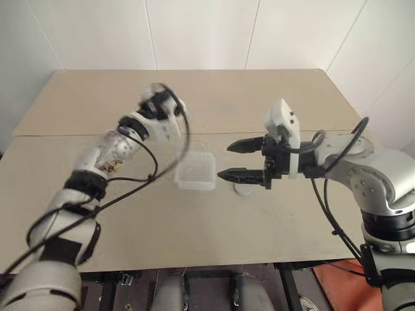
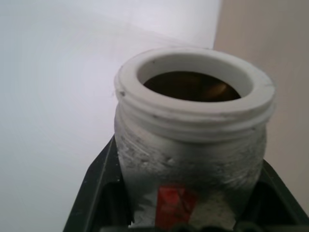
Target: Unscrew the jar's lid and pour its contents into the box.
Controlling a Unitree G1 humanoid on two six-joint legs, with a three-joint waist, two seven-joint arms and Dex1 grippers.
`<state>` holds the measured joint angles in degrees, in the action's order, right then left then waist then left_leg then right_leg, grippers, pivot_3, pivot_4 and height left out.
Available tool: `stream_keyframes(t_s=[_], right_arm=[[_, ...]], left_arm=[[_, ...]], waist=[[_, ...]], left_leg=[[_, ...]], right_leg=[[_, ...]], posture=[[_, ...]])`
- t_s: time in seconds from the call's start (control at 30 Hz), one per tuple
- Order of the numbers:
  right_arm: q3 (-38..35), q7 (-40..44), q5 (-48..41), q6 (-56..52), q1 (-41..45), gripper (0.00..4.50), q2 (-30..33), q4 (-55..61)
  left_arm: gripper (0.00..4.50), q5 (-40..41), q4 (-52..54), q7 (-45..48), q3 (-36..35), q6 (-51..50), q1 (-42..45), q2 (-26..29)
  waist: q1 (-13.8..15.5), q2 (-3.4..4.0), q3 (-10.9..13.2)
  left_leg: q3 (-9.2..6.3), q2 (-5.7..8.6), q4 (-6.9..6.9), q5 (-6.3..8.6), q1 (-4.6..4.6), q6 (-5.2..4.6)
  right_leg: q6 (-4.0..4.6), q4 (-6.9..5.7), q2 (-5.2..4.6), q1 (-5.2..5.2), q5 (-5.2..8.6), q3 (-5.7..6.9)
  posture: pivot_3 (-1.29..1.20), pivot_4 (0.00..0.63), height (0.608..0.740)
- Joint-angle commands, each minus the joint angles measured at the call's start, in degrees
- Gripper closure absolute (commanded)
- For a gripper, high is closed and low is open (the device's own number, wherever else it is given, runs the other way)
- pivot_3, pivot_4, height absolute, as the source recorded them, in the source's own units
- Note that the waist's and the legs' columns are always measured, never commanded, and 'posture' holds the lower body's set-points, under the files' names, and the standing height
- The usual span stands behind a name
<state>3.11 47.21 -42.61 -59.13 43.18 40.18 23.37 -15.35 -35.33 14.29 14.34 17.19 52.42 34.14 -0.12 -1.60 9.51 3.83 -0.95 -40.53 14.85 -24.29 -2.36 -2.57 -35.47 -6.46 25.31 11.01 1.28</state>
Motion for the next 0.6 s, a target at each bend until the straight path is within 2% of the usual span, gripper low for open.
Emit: stream_keyframes(t_s=[0.03, 0.07, 0.17, 0.23, 0.33, 0.47, 0.6], right_arm=[[-2.6, -2.1, 0.5, 1.7, -0.4, 0.02, -0.6, 1.2], [-2.8, -2.6, 0.3, 1.6, -0.7, 0.02, -0.8, 1.3], [-3.5, -3.9, -0.6, 1.4, -1.8, 0.02, -2.1, 2.0], [-3.5, -4.4, -1.1, 1.2, -2.3, 0.02, -2.6, 2.6], [-3.4, -4.7, -1.3, 1.2, -2.6, 0.02, -2.7, 3.3], [-3.2, -4.5, -1.3, 1.5, -2.4, 0.02, -2.3, 3.3], [-2.7, -3.5, -0.6, 2.0, -2.1, 0.02, -1.1, 3.3]], left_arm=[[2.55, 22.7, 15.8, 9.8, -13.8, -27.4, -3.4, -3.5], [2.55, 26.7, 19.4, 9.3, -16.8, -35.0, -4.5, -4.6], [2.55, 27.5, 28.3, 6.4, -18.8, -47.4, -8.2, -5.3], [2.55, 27.9, 31.5, 8.3, -18.6, -46.0, -12.3, -5.7], [2.55, 29.4, 34.3, 6.0, -20.5, -46.7, -16.2, -9.0], [2.55, 23.2, 33.8, 4.4, -17.7, -39.7, -16.7, -8.5], [2.55, 0.7, 28.7, -0.4, -4.9, -16.7, -15.0, 0.5]], waist=[[-0.2, 0.00, 0.0], [-0.3, 0.00, 0.0], [-0.6, 0.00, 0.0], [-0.6, 0.01, 0.0], [-0.5, 0.01, 0.0], [-0.2, 0.00, 0.0], [0.2, 0.00, 0.0]], left_leg=[[-0.04, 0.03, -0.09, 0.02, 0.00, -0.04], [-0.15, 0.02, -0.22, 0.05, 0.02, -0.08], [-0.25, 0.12, -0.29, 0.19, 0.11, -0.32], [-0.26, 0.15, -0.29, 0.20, 0.17, -0.34], [-0.25, 0.14, -0.27, 0.23, 0.31, -0.39], [-0.25, 0.14, -0.28, 0.24, 0.33, -0.41], [-0.20, 0.16, -0.22, 0.23, 0.46, -0.39]], right_leg=[[-0.01, 0.00, 0.02, -0.05, 0.00, 0.00], [-0.07, -0.09, 0.02, -0.09, 0.04, -0.02], [-0.09, -0.23, 0.01, -0.17, 0.05, -0.12], [-0.08, -0.29, 0.03, -0.18, 0.05, -0.17], [-0.08, -0.33, 0.04, -0.27, 0.05, -0.24], [0.01, -0.39, 0.06, -0.27, 0.00, -0.24], [0.03, -0.39, 0.08, -0.31, -0.02, -0.29]], posture=[[0.00, 0.150, 0.740], [0.00, 0.150, 0.740], [0.00, 0.150, 0.740], [0.00, 0.150, 0.740], [0.00, 0.150, 0.740], [0.00, 0.150, 0.740], [0.00, 0.150, 0.740]])
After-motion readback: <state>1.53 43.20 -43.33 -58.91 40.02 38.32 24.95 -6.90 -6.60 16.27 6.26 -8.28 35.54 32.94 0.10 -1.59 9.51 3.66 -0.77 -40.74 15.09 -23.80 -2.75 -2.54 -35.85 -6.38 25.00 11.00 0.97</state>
